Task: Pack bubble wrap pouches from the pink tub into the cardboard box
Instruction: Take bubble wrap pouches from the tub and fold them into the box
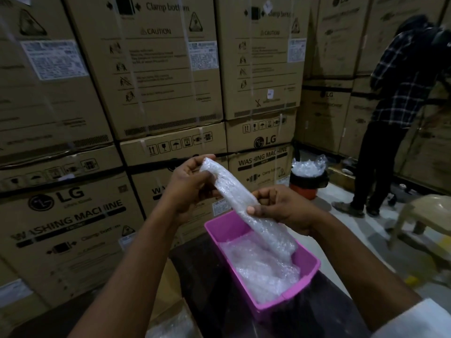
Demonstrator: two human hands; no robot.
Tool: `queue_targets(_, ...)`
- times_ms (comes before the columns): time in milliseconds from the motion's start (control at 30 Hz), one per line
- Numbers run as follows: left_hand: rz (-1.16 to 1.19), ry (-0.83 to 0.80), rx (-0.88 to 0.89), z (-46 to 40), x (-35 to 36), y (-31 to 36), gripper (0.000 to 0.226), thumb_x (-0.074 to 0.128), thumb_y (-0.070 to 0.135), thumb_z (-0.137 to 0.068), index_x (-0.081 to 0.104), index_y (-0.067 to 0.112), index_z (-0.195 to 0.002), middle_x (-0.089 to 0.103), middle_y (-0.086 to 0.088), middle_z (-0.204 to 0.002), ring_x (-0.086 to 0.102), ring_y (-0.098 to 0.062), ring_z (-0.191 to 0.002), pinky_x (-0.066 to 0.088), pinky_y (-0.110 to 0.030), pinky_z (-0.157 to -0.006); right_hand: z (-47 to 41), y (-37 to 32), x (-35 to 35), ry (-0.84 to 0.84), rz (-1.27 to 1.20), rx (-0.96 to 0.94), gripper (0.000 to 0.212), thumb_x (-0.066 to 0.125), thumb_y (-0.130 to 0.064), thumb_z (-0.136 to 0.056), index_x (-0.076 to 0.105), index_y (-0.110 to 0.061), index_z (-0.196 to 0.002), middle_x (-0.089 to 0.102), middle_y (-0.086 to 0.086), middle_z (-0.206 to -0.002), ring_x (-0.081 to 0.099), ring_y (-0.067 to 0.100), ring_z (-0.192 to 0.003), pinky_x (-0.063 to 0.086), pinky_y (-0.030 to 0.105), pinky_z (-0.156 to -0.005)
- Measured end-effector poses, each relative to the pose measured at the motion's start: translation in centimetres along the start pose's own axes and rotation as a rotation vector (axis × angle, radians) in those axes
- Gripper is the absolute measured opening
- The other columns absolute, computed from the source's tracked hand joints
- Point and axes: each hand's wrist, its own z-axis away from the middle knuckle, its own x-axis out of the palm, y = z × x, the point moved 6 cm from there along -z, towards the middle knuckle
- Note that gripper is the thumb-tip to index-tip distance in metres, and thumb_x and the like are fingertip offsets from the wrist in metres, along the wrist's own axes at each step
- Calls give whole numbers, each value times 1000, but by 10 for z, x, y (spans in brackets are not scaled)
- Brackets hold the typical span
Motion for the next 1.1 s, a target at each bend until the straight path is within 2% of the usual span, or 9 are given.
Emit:
queue_targets(67, 54, 60, 0, -1, -2, -3, 42, 52, -10, -86, 57, 12, -121, 63, -13, -109, 69, -21, -83, 57, -25, -60, 0, -1, 1, 18, -35, -19, 31, 66, -2, -83, 61, -1, -114, 71, 13, -92, 67, 22, -81, 57, 29, -70)
queue_targets(200, 30, 134, 35, -5, -5, -10, 47, 55, -12, -85, 52, 11, -126, 58, -13, -118, 66, -28, -97, 59, -28, -64, 1, -7, 3, 53, -154, -72, 52, 70, -5, -76, 51, -21, -121, 71, 11, -80, 66, 28, -72, 56, 37, -62)
queue_targets(433, -61, 203, 52, -9, -5, -17, 46, 55, -14, -84, 50, 13, -120, 55, -15, -123, 64, -27, -97, 56, -23, -56, 9, -15, 5, 55, -120, -174, 51, 71, -7, -73, 53, -19, -119, 72, 17, -99, 68, 35, -91, 58, 43, -76)
queue_targets(500, -140, 176, 42, -6, 0, -22, 37, 56, -13, -84, 54, 11, -113, 57, -16, -119, 65, -26, -92, 57, -25, -58, 10, -18, 6, 67, -115, -224, 55, 70, -6, -75, 51, -24, -123, 71, 20, -104, 67, 38, -99, 56, 47, -82)
queue_targets(700, -189, -62, -34, 3, 19, -41, 15, 55, -1, -91, 64, 0, -103, 69, -14, -90, 63, -15, -64, 54, -22, -59, 12, -34, 2, 150, -65, -345, 43, 69, -13, -73, 58, -21, -114, 73, 3, -105, 69, 20, -100, 58, 31, -81)
queue_targets(867, -364, -238, 78, 11, 30, -37, 23, 44, 6, -96, 65, 15, -96, 66, -4, -90, 60, -10, -72, 50, -18, -64, 14, -37, -5, 284, -167, -404, 38, 69, -11, -70, 60, -16, -107, 74, -4, -99, 69, 13, -97, 57, 25, -74)
queue_targets(967, -374, -363, 122, 20, 39, -39, 27, 50, 14, -91, 60, 13, -116, 65, -5, -111, 64, -14, -99, 53, -24, -86, 15, -39, -9, 375, -196, -446, 36, 70, -11, -69, 60, -16, -103, 74, -5, -94, 70, 10, -92, 57, 24, -73)
queue_targets(1033, -289, -372, 109, 24, 45, -45, 33, 55, 12, -91, 54, 11, -124, 66, -6, -116, 64, -18, -108, 52, -31, -93, 15, -42, -11, 428, -217, -479, 35, 70, -10, -69, 59, -16, -101, 74, -2, -90, 70, 10, -88, 57, 23, -70)
queue_targets(1100, -302, -297, 119, 28, 46, -51, 25, 56, 6, -93, 57, 15, -116, 69, -5, -110, 67, -16, -103, 54, -28, -87, 15, -45, -13, 482, -220, -515, 34, 71, -5, -72, 59, -18, -101, 73, 0, -85, 71, 12, -83, 57, 23, -68)
